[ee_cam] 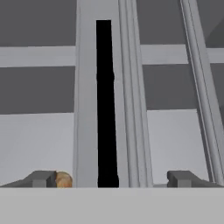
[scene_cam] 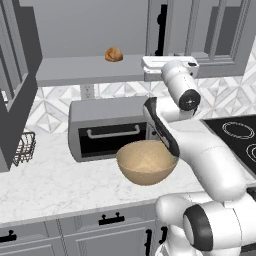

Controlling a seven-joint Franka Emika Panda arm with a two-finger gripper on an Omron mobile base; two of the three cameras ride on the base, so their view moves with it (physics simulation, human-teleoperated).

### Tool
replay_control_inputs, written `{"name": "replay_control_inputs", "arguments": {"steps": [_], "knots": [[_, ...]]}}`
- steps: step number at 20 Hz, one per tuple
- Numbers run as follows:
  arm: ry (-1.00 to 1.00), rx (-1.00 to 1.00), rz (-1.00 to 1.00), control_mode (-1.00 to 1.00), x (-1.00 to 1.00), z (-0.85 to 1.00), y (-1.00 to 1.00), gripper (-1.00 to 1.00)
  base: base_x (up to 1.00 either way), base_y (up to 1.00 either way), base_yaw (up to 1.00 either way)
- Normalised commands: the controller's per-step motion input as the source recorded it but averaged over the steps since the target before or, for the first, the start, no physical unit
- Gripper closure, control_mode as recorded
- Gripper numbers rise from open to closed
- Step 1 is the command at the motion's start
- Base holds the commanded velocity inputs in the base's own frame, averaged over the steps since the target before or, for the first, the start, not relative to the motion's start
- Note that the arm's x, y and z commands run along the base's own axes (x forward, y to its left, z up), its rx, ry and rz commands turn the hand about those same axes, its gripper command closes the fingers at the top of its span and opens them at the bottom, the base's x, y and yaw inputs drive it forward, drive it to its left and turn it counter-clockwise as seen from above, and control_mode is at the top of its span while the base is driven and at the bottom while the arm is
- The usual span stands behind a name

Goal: Open the cabinet, pick up the bread from the cabinet and place it in the basket. Then move the basket to the dining counter.

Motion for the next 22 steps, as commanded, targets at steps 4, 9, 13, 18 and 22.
{"name": "replay_control_inputs", "arguments": {"steps": [4, 9, 13, 18, 22], "knots": [[-0.02, 0.0, 0.0, -1.0, 0.75, 0.0, 0.0, -1.0, 0.0, 0.0, 0.0], [-0.01, 0.0, 0.0, -1.0, 0.63, 0.0, 0.03, -1.0, 0.0, 0.0, 0.0], [0.0, 0.0, 0.0, -1.0, 0.31, 0.0, 0.07, -1.0, 0.0, 0.0, 0.0], [0.0, 0.0, 0.0, -1.0, 0.0, 0.0, 0.0, 1.0, 0.0, 0.0, 0.0], [0.0, 0.0, 0.0, -1.0, 0.0, 0.0, 0.0, 1.0, 0.0, 0.0, 0.0]]}}
